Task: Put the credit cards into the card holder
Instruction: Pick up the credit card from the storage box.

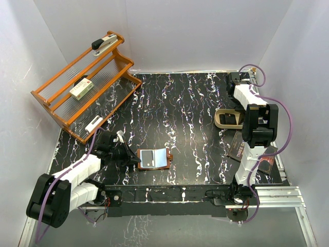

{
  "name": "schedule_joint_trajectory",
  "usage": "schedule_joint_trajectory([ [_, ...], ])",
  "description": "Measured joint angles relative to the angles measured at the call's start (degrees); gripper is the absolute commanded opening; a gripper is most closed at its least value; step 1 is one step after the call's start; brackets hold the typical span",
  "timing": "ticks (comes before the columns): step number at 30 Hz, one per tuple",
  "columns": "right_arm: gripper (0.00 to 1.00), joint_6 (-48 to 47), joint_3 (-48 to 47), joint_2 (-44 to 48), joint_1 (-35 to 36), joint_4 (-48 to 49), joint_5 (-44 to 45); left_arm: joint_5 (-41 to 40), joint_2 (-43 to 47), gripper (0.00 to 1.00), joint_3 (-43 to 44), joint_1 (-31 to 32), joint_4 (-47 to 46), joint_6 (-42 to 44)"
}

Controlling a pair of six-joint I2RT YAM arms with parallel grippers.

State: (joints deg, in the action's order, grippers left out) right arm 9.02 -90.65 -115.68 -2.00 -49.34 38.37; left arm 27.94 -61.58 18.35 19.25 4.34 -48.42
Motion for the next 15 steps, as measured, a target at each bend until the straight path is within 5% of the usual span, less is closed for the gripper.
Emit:
schedule_joint_trajectory([
  [5, 0.01, 0.04, 0.0, 0.0, 0.0, -0.09, -1.81, 0.02, 0.07, 0.0, 0.0, 0.0, 0.02, 0.0],
  [15, 0.0, 0.11, -0.04, 2.03, 0.07, -0.55, -8.96, 0.0, 0.17, 0.06, 0.0, 0.0, 0.22, -0.07],
])
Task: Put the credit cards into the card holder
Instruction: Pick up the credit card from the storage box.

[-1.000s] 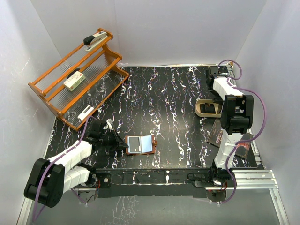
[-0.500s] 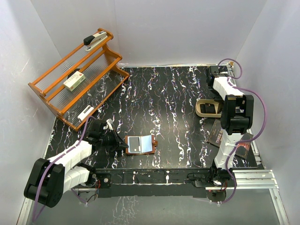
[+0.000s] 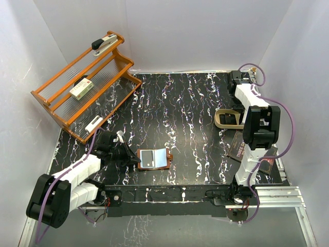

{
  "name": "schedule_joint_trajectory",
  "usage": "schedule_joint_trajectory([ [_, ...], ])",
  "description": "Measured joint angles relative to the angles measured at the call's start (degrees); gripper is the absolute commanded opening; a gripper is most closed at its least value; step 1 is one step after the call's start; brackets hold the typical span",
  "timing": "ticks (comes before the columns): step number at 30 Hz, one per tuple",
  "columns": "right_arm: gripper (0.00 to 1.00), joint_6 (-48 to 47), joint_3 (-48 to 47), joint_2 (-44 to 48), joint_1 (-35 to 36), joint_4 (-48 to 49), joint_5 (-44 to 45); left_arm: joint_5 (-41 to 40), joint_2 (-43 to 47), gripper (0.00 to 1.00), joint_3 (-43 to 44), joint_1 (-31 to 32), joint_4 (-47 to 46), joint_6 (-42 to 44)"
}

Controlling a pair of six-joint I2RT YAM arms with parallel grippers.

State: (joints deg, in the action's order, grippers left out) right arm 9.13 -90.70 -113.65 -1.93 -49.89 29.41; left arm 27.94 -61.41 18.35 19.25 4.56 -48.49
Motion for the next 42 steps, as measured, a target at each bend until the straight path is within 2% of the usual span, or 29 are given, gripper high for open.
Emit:
schedule_joint_trajectory([
  [9, 0.0, 0.07, -0.31, 3.23, 0.44, -2.75, -2.8, -0.46, 0.5, 0.24, 0.31, 0.0, 2.05, -0.09],
  [16, 0.0, 0.92, -0.37, 6.34, 0.96, -4.52, -5.53, -1.86, 2.1, 0.45, 2.21, 0.0, 5.22, -0.04],
  [20, 0.0, 1.75, -0.35, 10.32, 2.51, -5.44, -7.43, -3.08, 2.86, 0.51, 4.0, 0.0, 7.54, 0.0],
  [30, 0.0, 5.22, 1.07, 23.45, 11.8, -4.46, -18.16, -4.72, 3.85, 0.5, 11.34, 0.0, 13.09, -0.24],
  [38, 0.0, 12.94, 11.34, 33.4, 18.86, 2.64, -33.83, 0.13, 7.8, 0.48, 16.35, 0.0, 12.28, -4.85],
  [42, 0.0, 19.43, 18.38, 38.51, 22.69, 9.68, -42.42, 3.02, 9.79, 0.48, 17.73, 0.0, 9.14, -8.31],
])
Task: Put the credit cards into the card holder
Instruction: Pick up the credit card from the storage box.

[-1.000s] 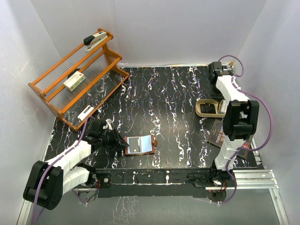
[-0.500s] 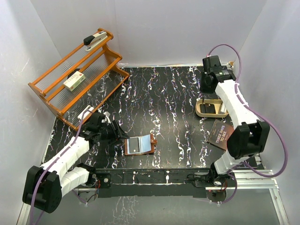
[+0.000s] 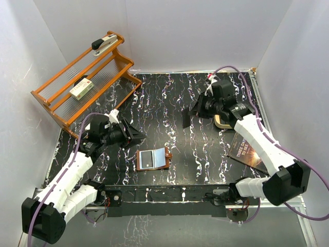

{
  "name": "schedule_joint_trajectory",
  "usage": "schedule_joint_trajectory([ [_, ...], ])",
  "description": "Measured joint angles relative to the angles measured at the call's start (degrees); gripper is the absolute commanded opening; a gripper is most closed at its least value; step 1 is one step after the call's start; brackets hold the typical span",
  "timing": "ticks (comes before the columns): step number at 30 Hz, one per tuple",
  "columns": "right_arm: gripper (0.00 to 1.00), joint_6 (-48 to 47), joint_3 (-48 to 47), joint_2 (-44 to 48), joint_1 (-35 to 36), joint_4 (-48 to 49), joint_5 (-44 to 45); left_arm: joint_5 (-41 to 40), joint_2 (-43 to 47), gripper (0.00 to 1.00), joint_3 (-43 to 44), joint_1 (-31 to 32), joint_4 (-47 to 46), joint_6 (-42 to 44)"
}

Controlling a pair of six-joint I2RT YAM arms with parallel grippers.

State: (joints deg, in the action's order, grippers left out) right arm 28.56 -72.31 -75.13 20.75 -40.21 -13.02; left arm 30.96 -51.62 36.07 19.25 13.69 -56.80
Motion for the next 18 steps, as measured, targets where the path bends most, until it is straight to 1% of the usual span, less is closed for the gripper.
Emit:
schedule_joint_trajectory([
  [3, 0.0, 5.29, 4.55, 3.43, 2.73, 5.73, -5.38, 1.68, 0.74, 0.47, 0.28, 0.0, -2.97, -2.47],
  [5, 0.0, 9.18, 7.34, 5.4, 4.44, 10.12, -8.48, 2.82, 0.92, 0.46, 0.31, 0.0, -5.2, -4.26],
  [9, 0.0, 17.33, 13.75, 9.05, 7.1, 20.06, -13.11, 5.09, 0.96, 0.43, 0.28, 0.0, -10.99, -8.09],
  [15, 0.0, 27.15, 19.34, 10.32, 11.19, 29.99, -15.69, 7.48, 1.14, 0.42, 0.2, 0.0, -18.34, -12.33],
  [18, 0.0, 30.86, 21.35, 10.34, 12.79, 34.75, -16.31, 8.66, 1.11, 0.39, -0.57, 0.0, -21.88, -14.12],
])
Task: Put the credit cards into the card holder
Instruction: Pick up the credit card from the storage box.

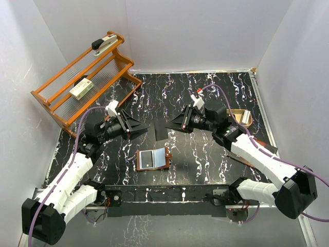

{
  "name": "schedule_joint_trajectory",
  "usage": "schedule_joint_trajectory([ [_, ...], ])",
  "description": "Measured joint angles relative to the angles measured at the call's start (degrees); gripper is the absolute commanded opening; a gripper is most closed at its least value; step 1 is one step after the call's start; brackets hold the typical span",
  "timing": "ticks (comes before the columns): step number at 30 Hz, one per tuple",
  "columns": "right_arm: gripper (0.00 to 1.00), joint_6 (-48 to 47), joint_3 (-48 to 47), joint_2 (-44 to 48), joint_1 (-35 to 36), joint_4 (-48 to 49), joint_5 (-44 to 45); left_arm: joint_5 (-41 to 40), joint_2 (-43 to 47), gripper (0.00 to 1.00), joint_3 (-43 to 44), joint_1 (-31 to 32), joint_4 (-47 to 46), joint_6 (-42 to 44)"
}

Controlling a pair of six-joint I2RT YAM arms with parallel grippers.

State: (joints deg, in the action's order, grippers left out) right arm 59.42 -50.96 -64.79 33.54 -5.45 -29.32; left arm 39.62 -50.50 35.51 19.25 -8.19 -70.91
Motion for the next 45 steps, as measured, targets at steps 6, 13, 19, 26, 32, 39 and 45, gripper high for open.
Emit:
schedule_joint_trajectory([
  [6, 0.0, 4.2, 0.9, -0.09, 2.69, 4.87, -0.22, 1.22, -0.24, 0.37, -1.84, 0.0, -3.63, -2.45],
  [13, 0.0, 6.58, 1.2, -0.96, 5.09, 8.61, -0.15, 1.95, -0.79, 0.19, -1.92, 0.0, -5.44, -3.52],
  [19, 0.0, 6.95, 2.12, -1.75, 5.75, 8.92, 0.26, 2.03, -0.74, 0.01, -2.43, 0.0, -6.38, -3.93],
  [26, 0.15, 6.73, 2.12, -1.86, 5.79, 8.11, 1.09, 1.79, 0.11, 0.0, -2.64, 0.0, -6.86, -4.17],
  [32, 0.34, 5.95, 2.12, -1.84, 5.86, 6.25, 2.29, 1.7, 0.66, 0.0, -2.67, 0.0, -5.79, -3.02],
  [39, 0.38, 0.61, 1.79, -1.36, 5.88, -1.9, 6.93, -0.66, 1.42, 0.0, -2.75, 0.0, 2.25, 2.99],
  [45, 0.37, -2.51, 1.66, -1.95, 5.88, -6.97, 9.31, -3.45, 1.18, 0.0, -3.74, 0.0, 7.87, 8.15],
])
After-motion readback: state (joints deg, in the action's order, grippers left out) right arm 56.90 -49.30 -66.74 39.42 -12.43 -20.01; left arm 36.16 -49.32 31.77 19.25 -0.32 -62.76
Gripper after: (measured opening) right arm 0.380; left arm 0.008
